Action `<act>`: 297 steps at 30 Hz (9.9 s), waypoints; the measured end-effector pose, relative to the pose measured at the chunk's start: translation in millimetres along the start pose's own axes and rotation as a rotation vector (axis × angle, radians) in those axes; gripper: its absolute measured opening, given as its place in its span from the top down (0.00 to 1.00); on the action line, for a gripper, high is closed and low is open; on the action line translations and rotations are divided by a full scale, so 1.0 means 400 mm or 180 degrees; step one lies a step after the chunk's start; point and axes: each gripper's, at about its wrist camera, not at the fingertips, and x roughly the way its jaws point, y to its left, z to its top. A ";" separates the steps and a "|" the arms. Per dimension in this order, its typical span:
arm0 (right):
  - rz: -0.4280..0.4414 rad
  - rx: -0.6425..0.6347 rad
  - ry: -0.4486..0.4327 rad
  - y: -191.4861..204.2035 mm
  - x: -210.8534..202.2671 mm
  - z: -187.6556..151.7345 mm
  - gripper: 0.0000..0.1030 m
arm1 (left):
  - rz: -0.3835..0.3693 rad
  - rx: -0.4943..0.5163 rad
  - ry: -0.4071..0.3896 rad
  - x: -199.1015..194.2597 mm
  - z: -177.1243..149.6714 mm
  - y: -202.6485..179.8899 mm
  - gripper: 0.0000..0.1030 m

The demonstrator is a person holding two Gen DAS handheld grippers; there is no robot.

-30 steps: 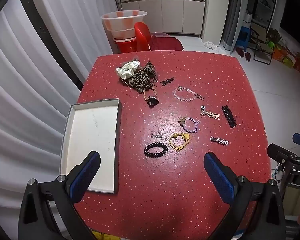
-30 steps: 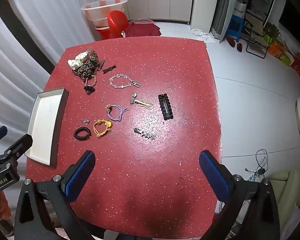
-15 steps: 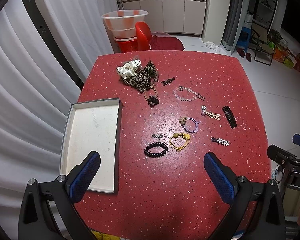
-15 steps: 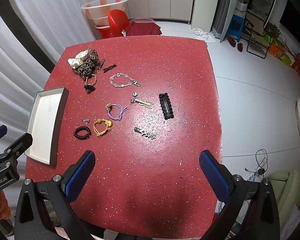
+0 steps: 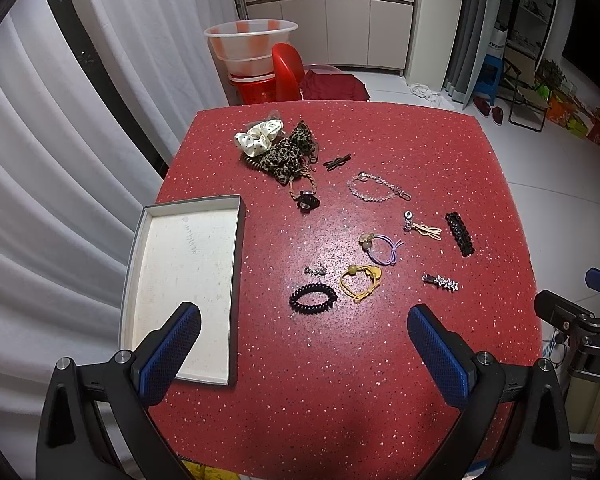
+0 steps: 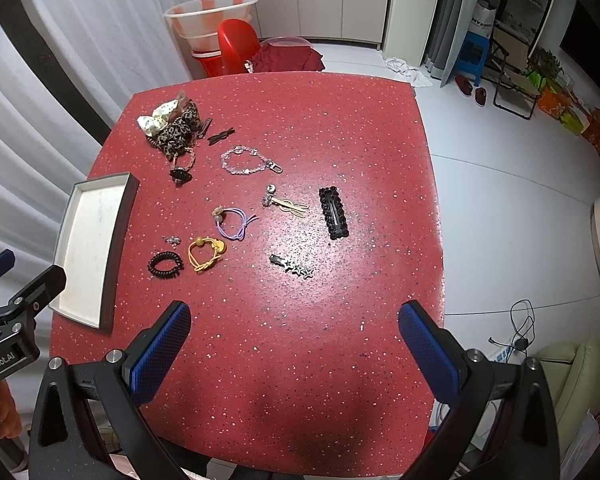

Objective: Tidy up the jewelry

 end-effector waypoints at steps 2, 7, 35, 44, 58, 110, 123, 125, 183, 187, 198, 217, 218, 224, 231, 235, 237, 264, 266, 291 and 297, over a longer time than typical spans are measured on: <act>-0.0001 -0.0001 -0.0001 0.000 0.000 0.000 0.00 | -0.0001 0.0000 0.0002 -0.001 0.000 0.001 0.00; -0.0004 -0.0007 -0.0003 0.004 0.000 -0.002 0.00 | -0.0004 -0.0001 0.0000 -0.001 0.000 0.001 0.00; -0.0006 -0.0008 0.0005 0.014 0.000 -0.006 0.00 | -0.0006 -0.0038 0.0006 0.007 -0.013 0.012 0.00; -0.0006 -0.0014 0.0008 0.019 0.001 -0.012 0.00 | -0.0006 -0.0041 0.0006 0.007 -0.014 0.013 0.00; -0.0006 -0.0003 0.0022 0.018 0.007 -0.017 0.00 | -0.0017 -0.0046 0.0043 0.023 -0.019 0.012 0.00; -0.0231 0.0204 0.0548 -0.105 0.341 0.019 0.00 | -0.0420 -0.0631 0.0850 0.443 -0.065 0.027 0.00; -0.0377 -0.0014 0.0493 -0.136 0.519 0.134 0.00 | -0.0305 -0.0622 0.0632 0.547 -0.004 0.013 0.00; -0.0387 -0.0017 0.0489 -0.140 0.546 0.149 0.00 | -0.0286 -0.0603 0.0599 0.569 0.012 0.013 0.00; 0.0485 0.0256 0.0321 -0.050 0.281 0.073 0.69 | -0.0679 -0.0377 0.0264 0.256 -0.012 0.025 0.75; 0.0519 0.0226 0.0280 0.001 0.244 0.067 0.69 | -0.0687 -0.0388 0.0245 0.235 -0.025 0.075 0.75; 0.0659 0.0073 0.0176 0.272 0.209 0.076 0.69 | -0.0626 -0.0445 0.0123 0.216 -0.034 0.325 0.75; 0.1126 -0.0382 0.0303 0.776 0.404 0.199 0.69 | -0.0367 -0.0714 0.0111 0.467 0.046 0.652 0.75; 0.1116 -0.0373 0.0324 0.791 0.431 0.210 0.69 | -0.0358 -0.0716 0.0111 0.483 0.051 0.653 0.75; 0.1007 -0.0304 0.0413 0.823 0.543 0.239 0.69 | -0.0312 -0.0782 0.0198 0.609 0.080 0.651 0.75; 0.0884 -0.0269 0.0522 0.830 0.650 0.251 0.69 | -0.0192 -0.0719 0.0250 0.691 0.087 0.634 0.75; 0.0861 -0.0356 0.0455 0.848 0.656 0.252 0.69 | -0.0084 -0.0615 0.0180 0.697 0.088 0.611 0.75; 0.0846 -0.0384 0.0440 0.858 0.658 0.251 0.69 | -0.0056 -0.0619 0.0169 0.696 0.089 0.605 0.75; 0.1168 -0.0022 0.0388 0.736 0.489 0.241 0.39 | 0.0175 -0.0640 0.0184 0.585 0.047 0.571 0.02; 0.1154 -0.0009 0.0393 0.723 0.479 0.239 0.39 | 0.0182 -0.0619 0.0202 0.566 0.034 0.563 0.02; 0.0538 0.0585 0.0352 0.407 0.334 0.061 0.10 | -0.0181 -0.0077 0.0348 0.382 -0.040 0.391 0.02; 0.0378 0.0557 0.0334 0.342 0.295 0.013 0.00 | -0.0353 0.0053 0.0332 0.342 -0.031 0.315 0.02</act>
